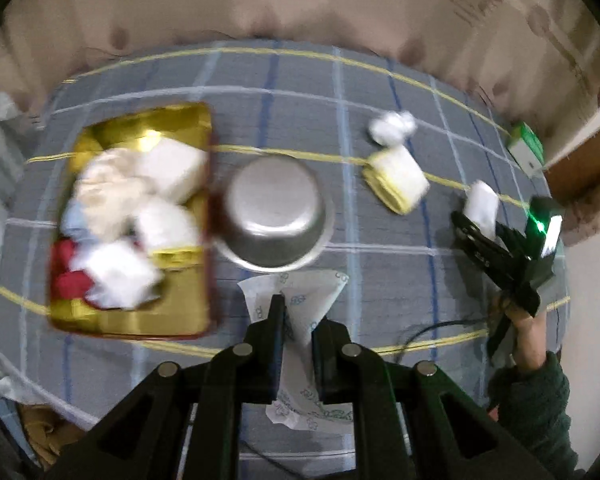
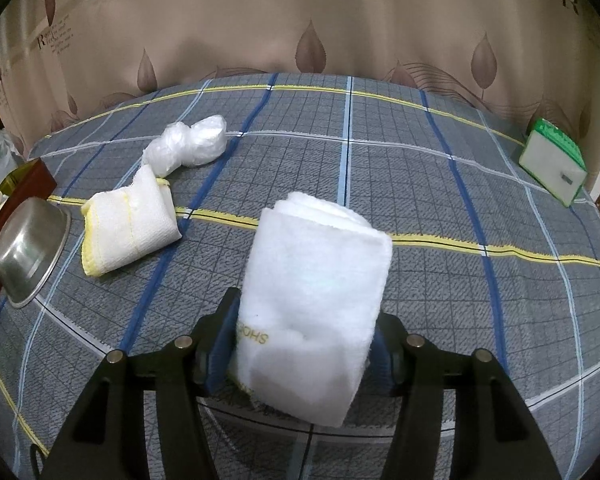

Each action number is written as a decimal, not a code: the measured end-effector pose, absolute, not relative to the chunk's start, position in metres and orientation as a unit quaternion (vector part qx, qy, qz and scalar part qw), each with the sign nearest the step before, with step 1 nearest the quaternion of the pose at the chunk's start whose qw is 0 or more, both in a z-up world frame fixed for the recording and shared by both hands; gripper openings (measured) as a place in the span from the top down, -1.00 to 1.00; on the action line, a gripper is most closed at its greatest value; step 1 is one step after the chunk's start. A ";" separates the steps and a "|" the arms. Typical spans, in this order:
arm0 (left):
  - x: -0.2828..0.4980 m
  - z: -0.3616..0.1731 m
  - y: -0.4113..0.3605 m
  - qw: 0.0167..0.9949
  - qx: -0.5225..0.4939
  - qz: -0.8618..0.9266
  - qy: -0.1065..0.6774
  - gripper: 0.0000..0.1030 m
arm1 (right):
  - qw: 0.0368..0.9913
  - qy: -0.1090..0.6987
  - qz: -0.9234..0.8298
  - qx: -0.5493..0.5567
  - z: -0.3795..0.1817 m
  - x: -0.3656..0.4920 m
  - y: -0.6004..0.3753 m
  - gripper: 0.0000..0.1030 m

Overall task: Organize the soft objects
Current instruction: 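Carry the printed white packet into the gold tray and open the left gripper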

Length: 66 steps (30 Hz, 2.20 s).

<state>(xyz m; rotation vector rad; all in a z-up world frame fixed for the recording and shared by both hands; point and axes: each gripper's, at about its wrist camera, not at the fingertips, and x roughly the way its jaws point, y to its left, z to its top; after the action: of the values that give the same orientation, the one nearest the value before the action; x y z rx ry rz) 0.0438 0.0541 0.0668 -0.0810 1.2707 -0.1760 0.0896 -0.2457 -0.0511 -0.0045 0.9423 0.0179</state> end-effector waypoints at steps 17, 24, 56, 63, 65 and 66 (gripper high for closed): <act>0.074 0.126 0.209 0.859 -0.023 0.074 0.506 0.77 | 0.891 0.454 0.007 -0.006 -0.052 0.090 -0.246 -0.08; 0.090 0.072 0.214 0.840 -0.040 0.067 0.537 0.77 | 0.891 0.454 0.006 -0.007 -0.053 0.090 -0.245 -0.09; 0.112 0.021 0.197 0.875 0.031 0.102 0.473 0.04 | 0.889 0.457 0.000 -0.008 -0.053 0.091 -0.247 -0.22; 0.095 0.037 0.193 0.885 0.039 0.104 0.451 0.04 | 0.889 0.459 0.001 -0.007 -0.053 0.092 -0.247 -0.24; 0.089 0.040 0.190 0.887 0.046 0.105 0.447 0.04 | 0.888 0.459 0.001 -0.005 -0.053 0.092 -0.248 -0.25; 0.085 0.041 0.189 0.888 0.049 0.102 0.445 0.04 | 0.888 0.460 0.000 -0.005 -0.053 0.092 -0.248 -0.25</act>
<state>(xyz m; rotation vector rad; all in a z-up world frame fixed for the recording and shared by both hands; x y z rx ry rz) 0.0852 0.1891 0.0406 0.1011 0.9247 0.2109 0.0919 -0.2484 -0.0535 -0.0109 0.9564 -0.0003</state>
